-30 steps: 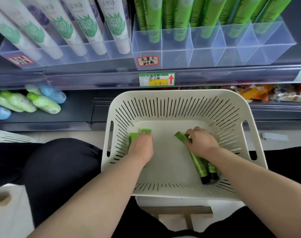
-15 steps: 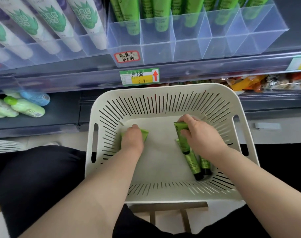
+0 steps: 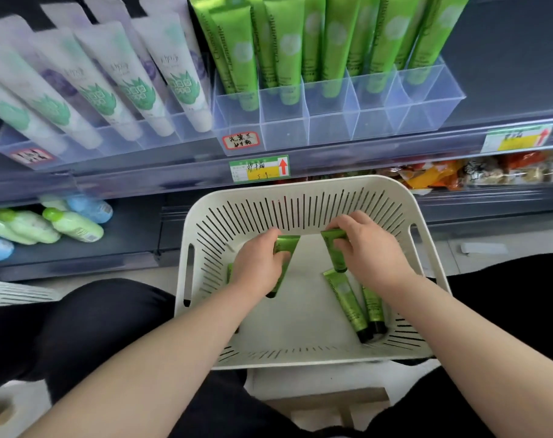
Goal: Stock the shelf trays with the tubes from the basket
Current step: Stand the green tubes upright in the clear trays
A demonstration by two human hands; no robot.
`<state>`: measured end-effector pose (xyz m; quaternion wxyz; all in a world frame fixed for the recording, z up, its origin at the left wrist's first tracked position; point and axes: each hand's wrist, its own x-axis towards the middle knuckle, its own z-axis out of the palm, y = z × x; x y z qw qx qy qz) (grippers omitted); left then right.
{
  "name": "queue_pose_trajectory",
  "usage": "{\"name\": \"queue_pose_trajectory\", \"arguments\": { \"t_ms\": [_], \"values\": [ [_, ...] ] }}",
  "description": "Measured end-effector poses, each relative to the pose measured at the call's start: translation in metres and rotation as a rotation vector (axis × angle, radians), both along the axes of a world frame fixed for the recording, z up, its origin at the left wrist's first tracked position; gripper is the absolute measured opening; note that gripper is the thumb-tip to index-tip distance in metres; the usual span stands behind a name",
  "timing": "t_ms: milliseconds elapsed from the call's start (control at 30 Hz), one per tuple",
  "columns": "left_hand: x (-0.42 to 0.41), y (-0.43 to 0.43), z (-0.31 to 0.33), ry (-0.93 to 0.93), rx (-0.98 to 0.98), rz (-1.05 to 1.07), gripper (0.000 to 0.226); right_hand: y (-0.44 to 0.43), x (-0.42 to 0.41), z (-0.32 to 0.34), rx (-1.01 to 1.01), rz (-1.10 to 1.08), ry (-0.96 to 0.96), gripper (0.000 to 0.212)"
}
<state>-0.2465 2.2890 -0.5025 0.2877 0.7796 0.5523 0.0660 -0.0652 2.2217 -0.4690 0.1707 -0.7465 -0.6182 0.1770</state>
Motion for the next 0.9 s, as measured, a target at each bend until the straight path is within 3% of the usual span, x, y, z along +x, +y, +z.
{"name": "queue_pose_trajectory", "arguments": {
  "t_ms": [133,333,667,800,900],
  "values": [
    [0.006,0.001,0.046,-0.147,0.024,-0.013,0.018,-0.007,0.007,0.032,0.117,-0.034,-0.025,0.025],
    [0.034,0.000,0.133,-0.341,0.230,-0.044,0.021,-0.013,0.025,0.100,0.349,-0.044,-0.181,0.024],
    [0.096,0.021,0.247,-0.422,0.472,-0.038,0.026,0.017,0.084,0.209,0.638,-0.219,-0.287,0.027],
    [0.113,0.033,0.258,-0.420,0.490,-0.012,0.025,0.045,0.103,0.211,0.648,-0.229,-0.283,0.027],
    [0.125,0.041,0.260,-0.463,0.484,-0.011,0.024,0.063,0.114,0.199,0.543,-0.219,-0.308,0.030]
  ]
}}
